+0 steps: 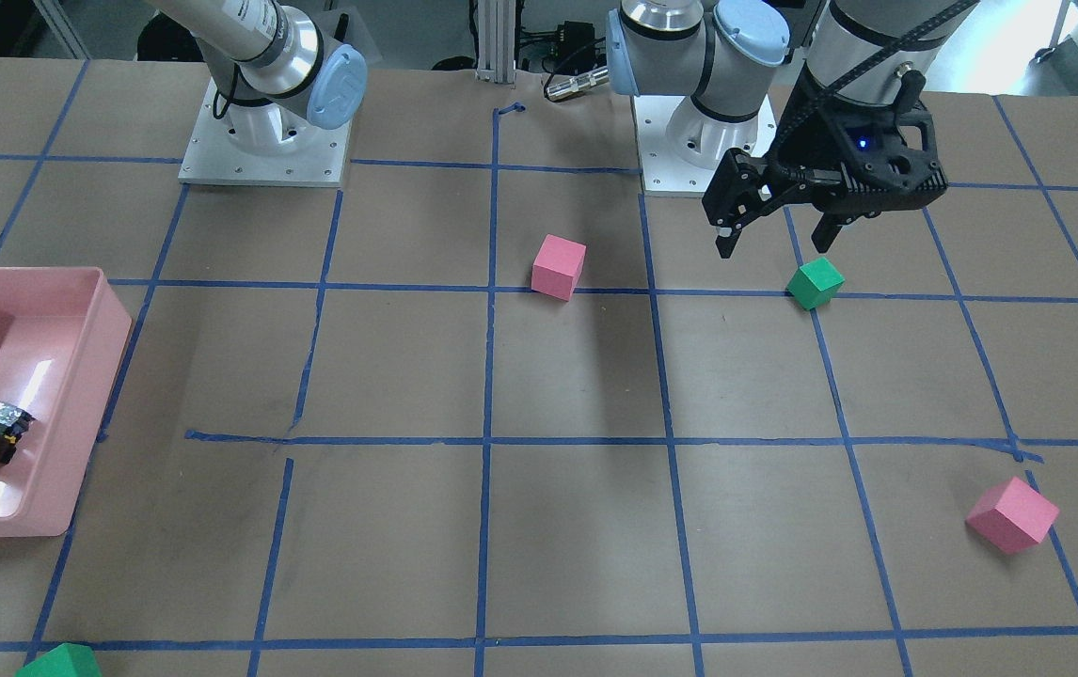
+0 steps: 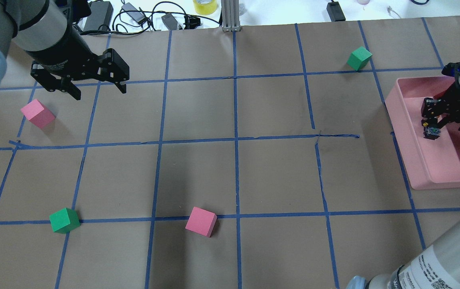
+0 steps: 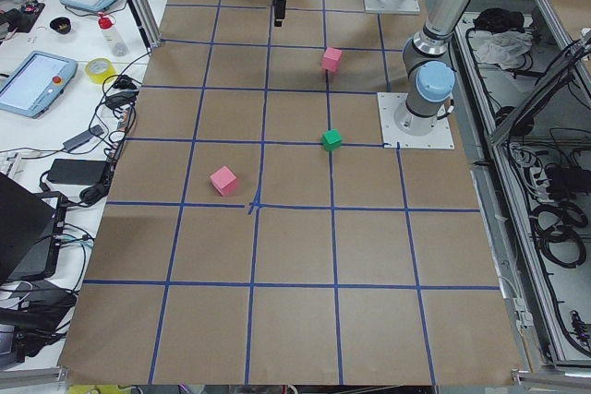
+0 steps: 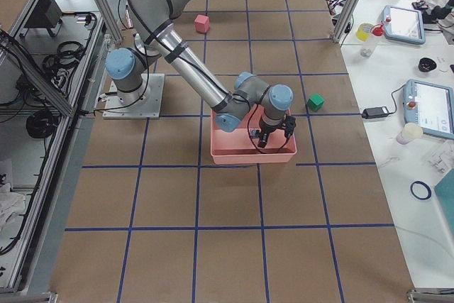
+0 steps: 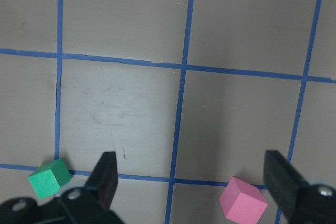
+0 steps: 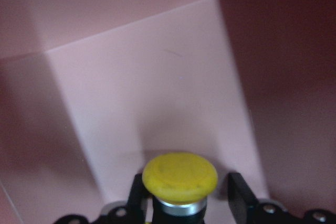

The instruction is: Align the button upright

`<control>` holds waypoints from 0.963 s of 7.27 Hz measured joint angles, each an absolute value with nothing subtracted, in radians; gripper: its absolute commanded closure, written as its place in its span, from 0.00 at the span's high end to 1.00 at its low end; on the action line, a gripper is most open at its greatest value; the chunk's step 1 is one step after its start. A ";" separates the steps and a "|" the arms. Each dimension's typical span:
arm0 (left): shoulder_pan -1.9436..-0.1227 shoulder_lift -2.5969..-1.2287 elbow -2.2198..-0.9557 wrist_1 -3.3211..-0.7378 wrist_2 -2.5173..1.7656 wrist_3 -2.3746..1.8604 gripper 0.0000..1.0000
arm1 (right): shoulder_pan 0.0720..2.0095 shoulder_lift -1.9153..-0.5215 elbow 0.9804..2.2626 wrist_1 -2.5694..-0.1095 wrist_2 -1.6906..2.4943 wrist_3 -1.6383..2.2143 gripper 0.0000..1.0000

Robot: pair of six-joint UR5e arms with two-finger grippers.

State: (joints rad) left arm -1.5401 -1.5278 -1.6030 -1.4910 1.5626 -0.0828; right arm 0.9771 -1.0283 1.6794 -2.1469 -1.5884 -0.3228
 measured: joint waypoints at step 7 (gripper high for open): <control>-1.540 -1.527 -1.603 -1.492 1.563 -0.083 1.00 | 0.982 -1.164 1.665 -1.979 -1.600 -0.313 0.00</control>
